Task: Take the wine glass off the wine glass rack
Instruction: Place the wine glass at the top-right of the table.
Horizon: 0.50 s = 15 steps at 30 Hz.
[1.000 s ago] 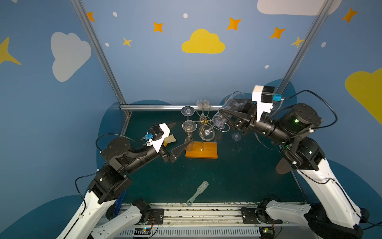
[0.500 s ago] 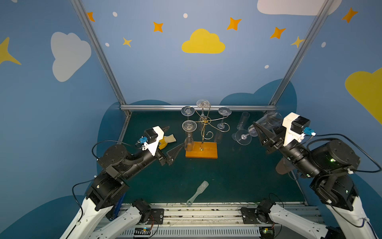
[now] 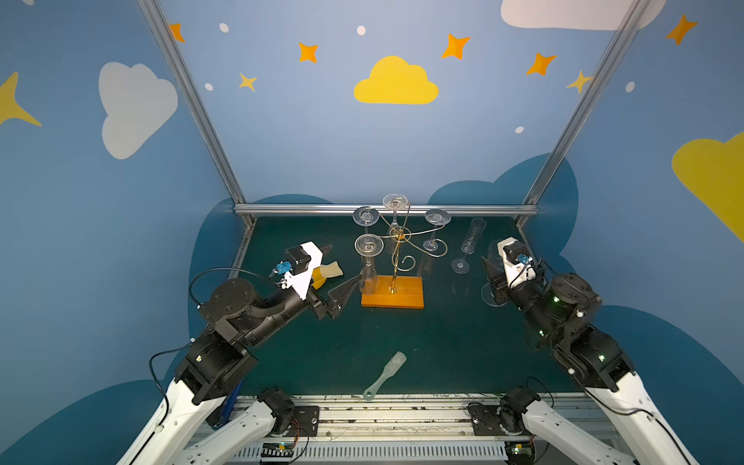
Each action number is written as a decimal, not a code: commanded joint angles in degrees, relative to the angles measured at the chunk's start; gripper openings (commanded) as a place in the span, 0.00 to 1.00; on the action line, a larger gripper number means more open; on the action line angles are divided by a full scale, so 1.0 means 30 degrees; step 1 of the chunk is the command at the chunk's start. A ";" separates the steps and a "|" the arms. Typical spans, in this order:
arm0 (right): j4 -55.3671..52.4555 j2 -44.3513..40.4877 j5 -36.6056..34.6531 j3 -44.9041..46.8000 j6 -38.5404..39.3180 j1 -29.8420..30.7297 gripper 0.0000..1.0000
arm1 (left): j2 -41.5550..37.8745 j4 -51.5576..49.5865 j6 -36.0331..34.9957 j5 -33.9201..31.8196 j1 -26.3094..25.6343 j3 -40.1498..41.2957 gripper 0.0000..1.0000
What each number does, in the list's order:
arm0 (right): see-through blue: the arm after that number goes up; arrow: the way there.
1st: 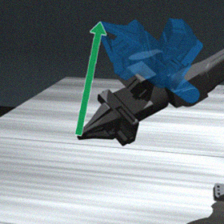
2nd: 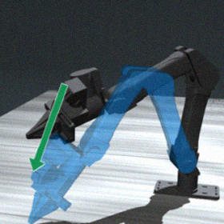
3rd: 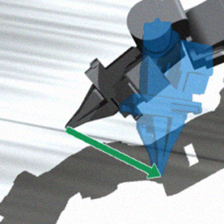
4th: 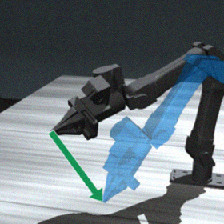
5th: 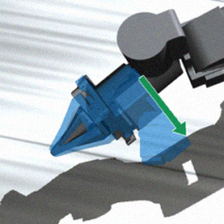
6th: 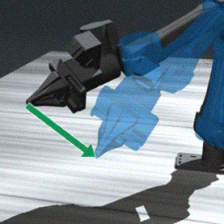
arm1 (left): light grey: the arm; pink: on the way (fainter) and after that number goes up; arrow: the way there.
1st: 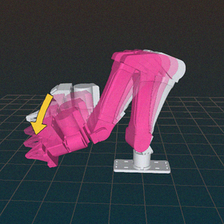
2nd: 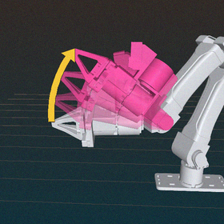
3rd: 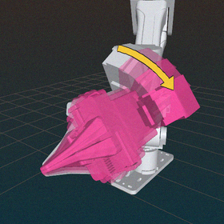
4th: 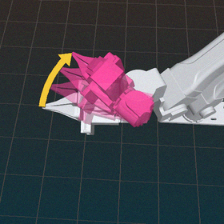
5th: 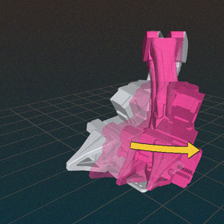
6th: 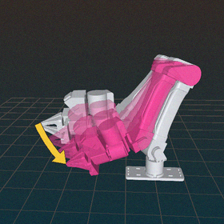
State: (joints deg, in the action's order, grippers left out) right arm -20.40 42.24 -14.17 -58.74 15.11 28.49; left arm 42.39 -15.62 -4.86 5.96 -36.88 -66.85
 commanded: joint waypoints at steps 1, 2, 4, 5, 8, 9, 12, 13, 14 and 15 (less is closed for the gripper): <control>0.2421 0.0622 0.3316 0.0901 -0.2274 -0.2626 0.19 | 0.0266 0.0830 0.0272 -0.0310 -0.0043 -0.0158 0.88; 0.2900 0.0884 0.4049 0.1297 -0.2665 -0.3497 0.19 | 0.0310 0.0987 0.0302 -0.0433 -0.0039 -0.0133 0.88; 0.4259 0.1466 0.5632 0.2260 -0.3298 -0.5233 0.18 | 0.0422 0.1370 0.0389 -0.0845 -0.0039 -0.0020 0.88; 0.4994 0.1753 0.6198 0.2703 -0.3508 -0.5973 0.18 | 0.0480 0.1573 0.0416 -0.1032 -0.0038 0.0050 0.88; 0.7323 0.2926 0.7977 0.3924 -0.4025 -0.8234 0.18 | 0.0689 0.2382 0.0475 -0.1875 -0.0039 0.0204 0.88; 0.8246 0.3432 0.8545 0.4294 -0.4108 -0.8967 0.18 | 0.0795 0.2713 0.0478 -0.2102 -0.0036 0.0271 0.88; 1.0986 0.5184 0.9756 0.5020 -0.4276 -1.0688 0.18 | 0.1137 0.3578 0.0446 -0.2565 -0.0039 0.0310 0.89; 1.1681 0.5937 1.0166 0.4988 -0.4278 -1.1249 0.18 | 0.1269 0.3850 0.0478 -0.2756 -0.0036 0.0310 0.88; 1.2131 0.6576 1.0508 0.4871 -0.4303 -1.1697 0.18 | 0.1428 0.4084 0.0507 -0.2897 -0.0039 0.0325 0.88; 1.2572 0.7394 1.0913 0.4655 -0.4270 -1.2207 0.18 | 0.1595 0.4340 0.0537 -0.3094 -0.0030 0.0329 0.88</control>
State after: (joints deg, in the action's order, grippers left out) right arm 6.00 61.49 12.32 -43.77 3.55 -5.54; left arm 46.26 -7.07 -3.99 -0.58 -36.88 -66.19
